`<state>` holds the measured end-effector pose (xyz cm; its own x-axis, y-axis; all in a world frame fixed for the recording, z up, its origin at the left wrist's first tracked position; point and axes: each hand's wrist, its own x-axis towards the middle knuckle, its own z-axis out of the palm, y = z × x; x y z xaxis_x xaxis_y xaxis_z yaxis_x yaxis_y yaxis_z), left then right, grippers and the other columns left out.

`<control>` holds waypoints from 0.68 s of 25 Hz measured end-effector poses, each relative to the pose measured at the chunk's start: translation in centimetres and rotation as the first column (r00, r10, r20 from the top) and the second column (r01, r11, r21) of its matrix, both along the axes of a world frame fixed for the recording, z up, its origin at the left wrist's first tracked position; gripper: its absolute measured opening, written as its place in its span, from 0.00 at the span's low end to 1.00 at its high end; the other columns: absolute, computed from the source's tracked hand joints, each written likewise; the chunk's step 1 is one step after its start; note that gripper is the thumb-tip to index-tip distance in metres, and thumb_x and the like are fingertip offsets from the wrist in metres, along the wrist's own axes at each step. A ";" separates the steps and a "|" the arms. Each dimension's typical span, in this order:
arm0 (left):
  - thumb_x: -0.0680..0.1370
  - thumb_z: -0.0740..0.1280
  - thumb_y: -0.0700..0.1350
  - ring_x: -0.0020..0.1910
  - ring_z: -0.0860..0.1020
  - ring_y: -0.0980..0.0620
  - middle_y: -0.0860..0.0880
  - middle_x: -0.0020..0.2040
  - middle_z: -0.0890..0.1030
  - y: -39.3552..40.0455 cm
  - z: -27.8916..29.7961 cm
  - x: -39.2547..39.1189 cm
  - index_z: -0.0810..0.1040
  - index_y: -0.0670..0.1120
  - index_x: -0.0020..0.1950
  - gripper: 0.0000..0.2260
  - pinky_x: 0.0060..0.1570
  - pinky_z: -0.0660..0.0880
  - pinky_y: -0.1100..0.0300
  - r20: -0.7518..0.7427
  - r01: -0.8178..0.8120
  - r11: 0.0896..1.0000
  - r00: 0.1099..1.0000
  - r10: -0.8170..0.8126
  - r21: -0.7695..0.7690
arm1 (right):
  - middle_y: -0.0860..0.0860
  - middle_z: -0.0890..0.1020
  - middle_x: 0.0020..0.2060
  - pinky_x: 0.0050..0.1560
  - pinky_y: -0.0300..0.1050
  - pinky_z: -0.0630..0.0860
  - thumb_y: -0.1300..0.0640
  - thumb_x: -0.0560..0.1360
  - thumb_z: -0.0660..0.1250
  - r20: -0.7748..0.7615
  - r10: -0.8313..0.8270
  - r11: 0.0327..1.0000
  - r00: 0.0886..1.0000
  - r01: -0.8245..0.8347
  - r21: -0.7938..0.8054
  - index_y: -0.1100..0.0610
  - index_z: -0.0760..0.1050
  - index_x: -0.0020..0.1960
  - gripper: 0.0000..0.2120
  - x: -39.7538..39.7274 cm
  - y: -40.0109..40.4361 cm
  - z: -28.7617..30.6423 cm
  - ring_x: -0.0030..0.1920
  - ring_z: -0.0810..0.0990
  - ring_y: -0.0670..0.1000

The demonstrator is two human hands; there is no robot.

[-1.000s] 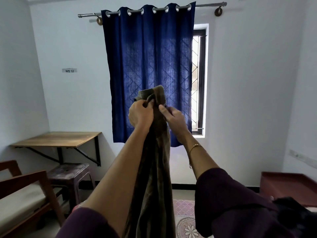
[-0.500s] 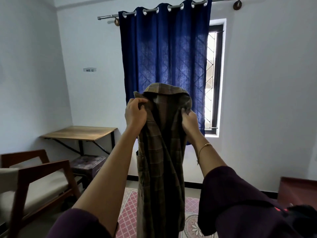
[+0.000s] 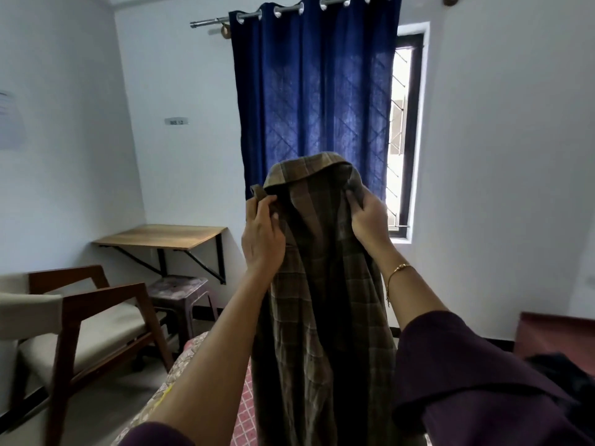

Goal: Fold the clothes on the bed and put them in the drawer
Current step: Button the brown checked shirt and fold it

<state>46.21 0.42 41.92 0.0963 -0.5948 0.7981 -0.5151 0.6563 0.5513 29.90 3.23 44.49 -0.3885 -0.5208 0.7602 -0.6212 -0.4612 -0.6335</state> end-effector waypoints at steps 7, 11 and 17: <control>0.80 0.58 0.39 0.50 0.74 0.48 0.45 0.62 0.71 6.3 3.7 2.6 0.74 0.44 0.63 0.13 0.42 0.61 0.65 -0.058 0.018 0.996 0.998 -0.023 -0.087 | 0.56 0.79 0.39 0.32 0.31 0.62 0.58 0.78 0.63 0.050 -0.245 0.962 0.968 0.249 -0.114 0.67 0.78 0.51 0.12 3.2 6.4 1.4 0.39 0.73 0.52; 0.80 0.57 0.44 0.57 0.74 0.48 0.50 0.65 0.70 6.3 5.8 3.4 0.72 0.49 0.66 0.14 0.47 0.62 0.62 -0.003 0.037 0.997 0.999 -0.037 0.074 | 0.57 0.77 0.38 0.34 0.39 0.57 0.56 0.78 0.63 0.056 -0.322 0.945 0.945 0.324 -0.034 0.62 0.76 0.43 0.11 3.2 6.9 1.7 0.39 0.71 0.52; 0.80 0.57 0.52 0.64 0.70 0.43 0.47 0.65 0.73 -3.8 -4.5 -0.7 0.60 0.48 0.72 0.22 0.63 0.66 0.51 -0.177 0.299 0.814 0.954 -0.242 0.498 | 0.61 0.81 0.49 0.43 0.40 0.64 0.54 0.79 0.61 0.031 -0.310 0.893 0.950 0.280 0.351 0.65 0.77 0.52 0.14 -1.4 -1.2 -8.7 0.51 0.77 0.60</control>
<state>45.49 -3.42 37.43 -0.0672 -0.9288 0.3645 -0.2820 0.3681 0.8860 28.53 2.01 35.77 -0.6191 -0.5919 0.5162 -0.6328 -0.0133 -0.7742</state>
